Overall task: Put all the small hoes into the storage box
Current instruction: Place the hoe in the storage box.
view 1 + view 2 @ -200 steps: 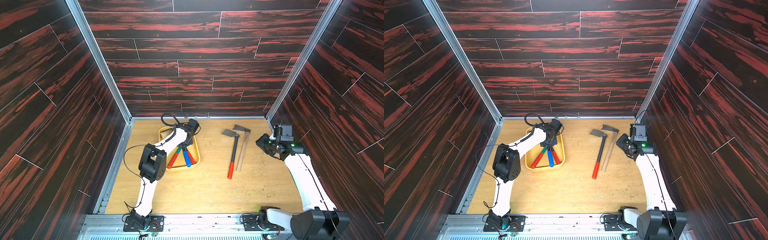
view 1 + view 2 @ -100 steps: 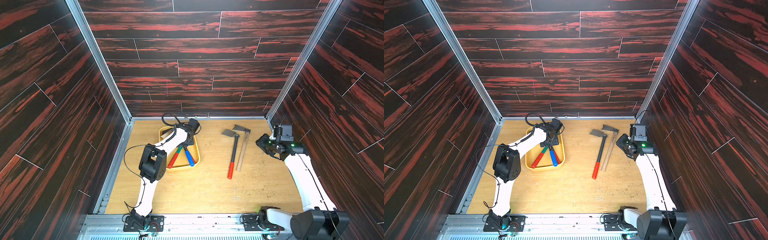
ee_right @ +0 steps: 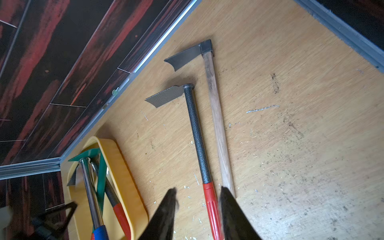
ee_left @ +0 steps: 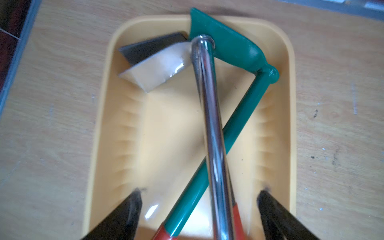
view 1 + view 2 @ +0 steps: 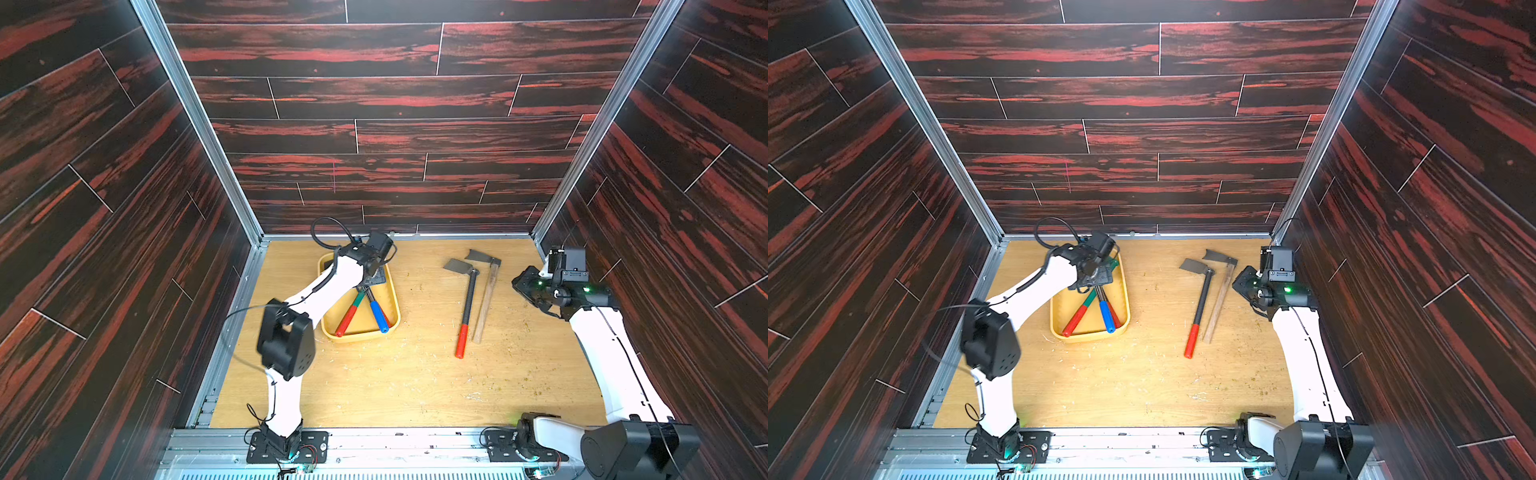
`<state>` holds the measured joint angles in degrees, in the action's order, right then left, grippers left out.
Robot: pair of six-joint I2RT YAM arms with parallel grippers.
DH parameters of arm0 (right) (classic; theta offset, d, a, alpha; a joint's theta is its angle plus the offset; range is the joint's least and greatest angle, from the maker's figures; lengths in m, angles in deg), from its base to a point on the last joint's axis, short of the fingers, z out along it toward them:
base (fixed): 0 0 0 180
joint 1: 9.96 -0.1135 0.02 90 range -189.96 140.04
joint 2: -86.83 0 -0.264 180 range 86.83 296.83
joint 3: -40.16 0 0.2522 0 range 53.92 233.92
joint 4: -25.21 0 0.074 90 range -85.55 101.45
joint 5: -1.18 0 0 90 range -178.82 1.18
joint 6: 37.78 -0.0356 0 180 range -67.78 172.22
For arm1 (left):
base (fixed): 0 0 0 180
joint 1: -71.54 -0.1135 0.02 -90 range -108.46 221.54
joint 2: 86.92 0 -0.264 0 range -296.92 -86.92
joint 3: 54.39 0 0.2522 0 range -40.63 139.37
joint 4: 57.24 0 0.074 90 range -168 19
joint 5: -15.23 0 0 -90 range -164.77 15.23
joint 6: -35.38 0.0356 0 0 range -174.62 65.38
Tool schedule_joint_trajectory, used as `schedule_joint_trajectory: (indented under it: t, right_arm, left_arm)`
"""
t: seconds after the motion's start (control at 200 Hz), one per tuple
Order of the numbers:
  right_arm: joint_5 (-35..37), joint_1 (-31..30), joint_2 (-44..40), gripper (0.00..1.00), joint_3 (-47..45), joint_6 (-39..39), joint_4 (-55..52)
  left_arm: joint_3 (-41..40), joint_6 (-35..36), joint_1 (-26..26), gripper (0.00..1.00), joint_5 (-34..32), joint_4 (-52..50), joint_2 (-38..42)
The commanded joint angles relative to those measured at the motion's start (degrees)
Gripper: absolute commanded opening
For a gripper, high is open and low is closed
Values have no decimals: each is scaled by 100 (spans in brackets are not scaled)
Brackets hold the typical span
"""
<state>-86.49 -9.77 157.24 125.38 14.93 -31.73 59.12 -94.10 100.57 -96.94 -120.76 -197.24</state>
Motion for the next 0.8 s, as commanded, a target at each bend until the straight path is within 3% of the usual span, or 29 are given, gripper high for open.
schedule_joint_trajectory:
  t: [0.0, 0.416, 0.797]
  right_arm:
    - [151, -89, 123, 40, 255, 180, -119]
    - [657, -1175, 1035, 41, 541, 330, -167]
    - [470, -1375, 1839, 41, 562, 176, 160]
  left_arm:
    - [-341, 7, -12, 94, -251, 160, 630]
    - [-1437, 113, -71, 98, -508, 398, 2373]
    - [-2311, 146, -687, 98, 27, 369, 3288]
